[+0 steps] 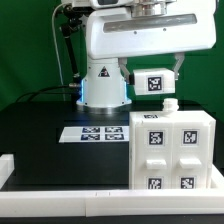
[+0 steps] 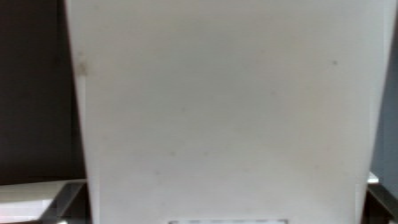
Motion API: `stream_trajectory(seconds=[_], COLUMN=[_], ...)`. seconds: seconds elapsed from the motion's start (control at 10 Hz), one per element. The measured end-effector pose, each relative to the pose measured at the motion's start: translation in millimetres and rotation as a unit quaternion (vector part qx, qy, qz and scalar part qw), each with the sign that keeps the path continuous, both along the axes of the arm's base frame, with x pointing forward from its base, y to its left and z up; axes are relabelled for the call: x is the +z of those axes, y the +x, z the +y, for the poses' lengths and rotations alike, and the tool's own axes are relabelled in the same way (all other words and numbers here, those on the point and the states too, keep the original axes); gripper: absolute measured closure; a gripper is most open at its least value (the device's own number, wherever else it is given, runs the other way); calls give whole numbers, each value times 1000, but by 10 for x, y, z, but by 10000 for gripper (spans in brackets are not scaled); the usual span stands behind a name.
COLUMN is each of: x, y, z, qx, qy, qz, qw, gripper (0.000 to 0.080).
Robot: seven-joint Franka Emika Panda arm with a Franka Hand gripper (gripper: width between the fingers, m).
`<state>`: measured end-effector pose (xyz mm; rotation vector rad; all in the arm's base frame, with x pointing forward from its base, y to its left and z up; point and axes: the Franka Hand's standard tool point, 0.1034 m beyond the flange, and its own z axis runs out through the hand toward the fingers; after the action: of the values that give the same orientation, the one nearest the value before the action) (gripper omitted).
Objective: Assemble cabinet
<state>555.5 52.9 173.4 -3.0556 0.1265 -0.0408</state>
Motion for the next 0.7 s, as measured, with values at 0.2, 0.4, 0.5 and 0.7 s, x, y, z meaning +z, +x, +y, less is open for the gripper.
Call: stream_trajectory(seconds=[0.2, 0.4, 0.5, 0.7], x=[-12, 7, 23, -31], y=[9, 193, 334, 432], z=[-5, 34, 71, 122], qx=[3, 10, 13, 13], qy=[0, -2, -2, -3], qz=[0, -6, -13, -14], qw=[1000, 1000, 1000, 1000], gripper=[248, 248, 248, 248])
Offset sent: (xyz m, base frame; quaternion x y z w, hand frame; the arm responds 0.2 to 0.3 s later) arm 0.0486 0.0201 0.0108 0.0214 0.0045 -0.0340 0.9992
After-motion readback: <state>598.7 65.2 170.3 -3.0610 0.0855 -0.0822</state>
